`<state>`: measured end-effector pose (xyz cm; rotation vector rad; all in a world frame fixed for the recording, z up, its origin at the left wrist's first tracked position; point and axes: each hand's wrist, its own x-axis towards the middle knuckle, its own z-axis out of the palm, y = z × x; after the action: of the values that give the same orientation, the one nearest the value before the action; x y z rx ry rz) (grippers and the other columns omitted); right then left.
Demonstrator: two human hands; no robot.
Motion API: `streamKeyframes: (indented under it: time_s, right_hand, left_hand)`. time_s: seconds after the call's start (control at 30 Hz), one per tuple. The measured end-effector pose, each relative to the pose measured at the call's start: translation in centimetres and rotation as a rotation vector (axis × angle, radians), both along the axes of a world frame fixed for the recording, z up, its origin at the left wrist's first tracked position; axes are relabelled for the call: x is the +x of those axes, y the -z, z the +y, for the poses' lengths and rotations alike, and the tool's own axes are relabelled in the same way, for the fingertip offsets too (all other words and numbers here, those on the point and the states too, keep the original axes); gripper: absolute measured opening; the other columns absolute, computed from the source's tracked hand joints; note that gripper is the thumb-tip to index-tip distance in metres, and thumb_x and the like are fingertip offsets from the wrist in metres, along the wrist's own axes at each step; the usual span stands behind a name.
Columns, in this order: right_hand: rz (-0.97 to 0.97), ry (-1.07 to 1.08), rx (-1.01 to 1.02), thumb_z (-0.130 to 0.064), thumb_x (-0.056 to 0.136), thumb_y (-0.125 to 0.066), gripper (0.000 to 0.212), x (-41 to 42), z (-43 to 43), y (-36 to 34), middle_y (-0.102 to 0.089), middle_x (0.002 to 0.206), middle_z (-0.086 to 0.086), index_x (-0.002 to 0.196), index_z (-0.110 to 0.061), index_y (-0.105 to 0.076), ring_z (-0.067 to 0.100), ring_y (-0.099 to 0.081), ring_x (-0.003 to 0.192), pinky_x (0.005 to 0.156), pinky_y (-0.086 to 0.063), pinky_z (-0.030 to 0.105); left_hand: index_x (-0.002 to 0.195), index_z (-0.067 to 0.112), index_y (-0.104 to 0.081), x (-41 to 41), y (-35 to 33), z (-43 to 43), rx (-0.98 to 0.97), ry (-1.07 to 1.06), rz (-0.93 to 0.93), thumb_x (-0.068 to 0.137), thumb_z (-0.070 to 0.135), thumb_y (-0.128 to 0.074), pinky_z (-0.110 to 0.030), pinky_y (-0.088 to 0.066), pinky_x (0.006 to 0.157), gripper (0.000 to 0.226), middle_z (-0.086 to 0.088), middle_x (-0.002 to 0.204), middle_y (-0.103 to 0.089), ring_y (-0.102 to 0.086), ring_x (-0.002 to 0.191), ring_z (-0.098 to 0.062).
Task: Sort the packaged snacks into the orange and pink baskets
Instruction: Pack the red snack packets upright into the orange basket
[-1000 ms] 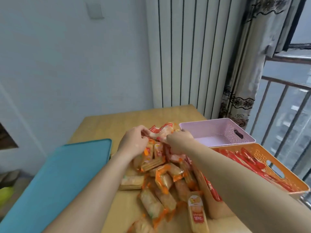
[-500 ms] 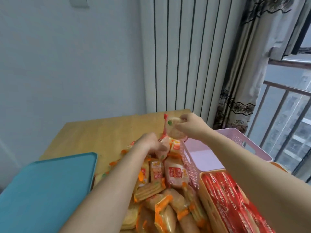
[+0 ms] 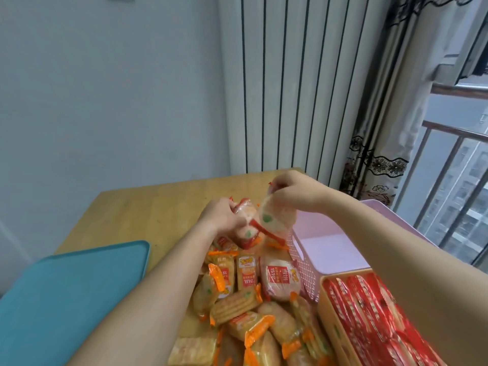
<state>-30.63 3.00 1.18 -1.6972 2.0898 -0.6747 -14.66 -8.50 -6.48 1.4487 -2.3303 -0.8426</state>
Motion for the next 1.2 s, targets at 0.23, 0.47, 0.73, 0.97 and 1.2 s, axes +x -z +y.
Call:
streamKeyframes:
  time_s: [0.23, 0.47, 0.73, 0.97, 1.2]
  right_hand:
    - [0.449, -0.282, 0.427, -0.024, 0.093, -0.056, 0.026, 3.8, 0.8, 4.2, -0.066, 0.113, 0.001, 0.118, -0.017, -0.061, 0.022, -0.058, 0.097, 0.081, -0.045, 0.031]
    - [0.661, -0.333, 0.665, -0.035, 0.080, -0.081, 0.085, 5.2, 1.2, 4.7, -0.053, 0.147, 0.003, 0.152, -0.021, -0.039, 0.029, -0.053, 0.132, 0.109, -0.043, 0.043]
    - [0.654, -0.290, 0.545, -0.042, 0.069, -0.090, 0.067, 6.5, 2.9, 3.7, -0.069, 0.117, 0.006, 0.123, -0.010, -0.064, 0.028, -0.066, 0.105, 0.090, -0.057, 0.040]
    - [0.235, -0.095, 0.203, -0.026, 0.079, -0.082, 0.036, 5.7, 6.1, 0.0, -0.062, 0.090, -0.004, 0.103, -0.018, -0.057, 0.022, -0.062, 0.088, 0.061, -0.045, 0.025]
    - [-0.619, 0.163, -0.100, -0.030, 0.055, -0.087, 0.079, 2.0, 14.1, -1.3, -0.071, 0.114, 0.018, 0.127, -0.011, -0.062, 0.029, -0.075, 0.093, 0.081, -0.063, 0.049]
  left_hand:
    - [0.118, 0.025, -0.054, 3.5, -1.8, 0.7, 0.006, -0.127, 0.439, 0.077, 0.016, -0.083, -0.035, -0.056, 0.080, 0.050, 0.004, 0.107, -0.063, -0.065, 0.094, -0.019]
    - [0.143, 0.021, -0.043, 7.7, -1.8, 2.9, 0.337, -0.338, 0.723, 0.040, 0.030, -0.091, -0.049, -0.060, 0.088, 0.114, -0.011, 0.121, -0.065, -0.073, 0.096, -0.029]
    - [0.110, 0.008, -0.063, 11.1, -3.1, 5.7, 0.508, -0.317, 0.912, 0.084, -0.006, -0.074, -0.034, -0.060, 0.068, 0.031, -0.015, 0.104, -0.074, -0.075, 0.088, -0.026]
    - [0.109, 0.001, -0.068, 11.2, -6.1, 9.3, 0.552, -0.243, 0.945, 0.086, -0.003, -0.070, -0.046, -0.061, 0.083, 0.024, -0.017, 0.100, -0.076, -0.073, 0.090, -0.031]
    - [0.113, 0.002, -0.067, 7.1, -8.0, 15.4, 0.667, -0.138, 1.063, 0.086, 0.007, -0.062, -0.036, -0.060, 0.063, 0.027, -0.021, 0.104, -0.071, -0.068, 0.091, -0.032]
